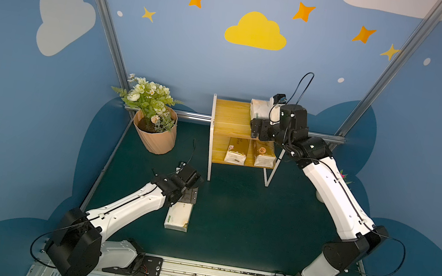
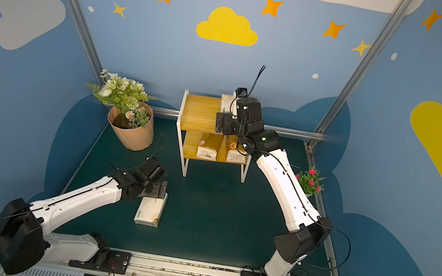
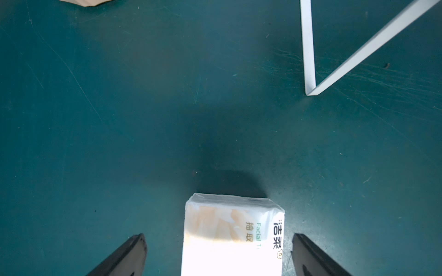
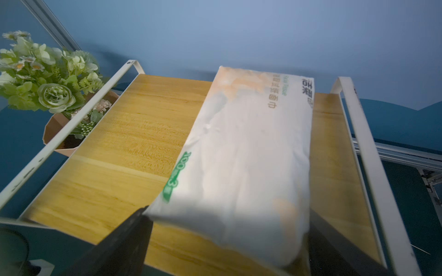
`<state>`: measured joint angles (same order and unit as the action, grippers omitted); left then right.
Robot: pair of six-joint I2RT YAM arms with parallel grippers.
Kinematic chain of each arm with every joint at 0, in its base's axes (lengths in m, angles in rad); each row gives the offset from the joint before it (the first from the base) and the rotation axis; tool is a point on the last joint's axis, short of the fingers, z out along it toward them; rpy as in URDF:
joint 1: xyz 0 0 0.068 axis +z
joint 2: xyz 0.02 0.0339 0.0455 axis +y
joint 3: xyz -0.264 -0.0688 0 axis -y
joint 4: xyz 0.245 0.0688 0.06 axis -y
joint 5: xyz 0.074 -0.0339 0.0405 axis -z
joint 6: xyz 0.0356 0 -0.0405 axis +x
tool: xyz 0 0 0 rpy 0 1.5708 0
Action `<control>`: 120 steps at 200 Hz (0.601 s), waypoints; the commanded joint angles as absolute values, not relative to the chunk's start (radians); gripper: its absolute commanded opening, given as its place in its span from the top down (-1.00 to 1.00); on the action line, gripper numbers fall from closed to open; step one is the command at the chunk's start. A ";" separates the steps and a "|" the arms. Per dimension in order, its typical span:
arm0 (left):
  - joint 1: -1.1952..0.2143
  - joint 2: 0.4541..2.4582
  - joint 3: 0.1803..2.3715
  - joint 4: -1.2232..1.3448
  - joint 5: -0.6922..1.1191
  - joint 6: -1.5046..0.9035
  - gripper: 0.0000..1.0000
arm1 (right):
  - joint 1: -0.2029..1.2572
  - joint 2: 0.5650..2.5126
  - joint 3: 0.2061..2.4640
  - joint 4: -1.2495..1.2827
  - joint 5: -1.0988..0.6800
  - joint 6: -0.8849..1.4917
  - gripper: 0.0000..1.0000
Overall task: Place the tissue boxes on the shelf by color
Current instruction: Place a box of tissues on the shelf.
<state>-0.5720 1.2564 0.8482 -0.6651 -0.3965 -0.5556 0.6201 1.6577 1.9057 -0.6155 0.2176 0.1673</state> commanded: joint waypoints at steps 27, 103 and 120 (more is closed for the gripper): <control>-0.567 1.259 0.848 -0.678 -0.393 -0.546 -1.00 | 0.633 1.546 1.813 -0.569 0.279 0.128 -0.97; -0.567 1.231 0.851 -0.721 -0.405 -0.548 -1.00 | 0.666 1.323 1.565 -0.558 0.293 0.188 -0.97; -0.567 1.219 0.843 -0.746 -0.366 -0.544 -1.00 | 0.670 1.257 1.480 -0.552 0.269 0.220 -0.97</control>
<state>-0.5713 1.2488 0.8482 -0.6849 -0.3962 -0.5529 0.6609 1.3540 1.5558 -0.5804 0.2729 0.1658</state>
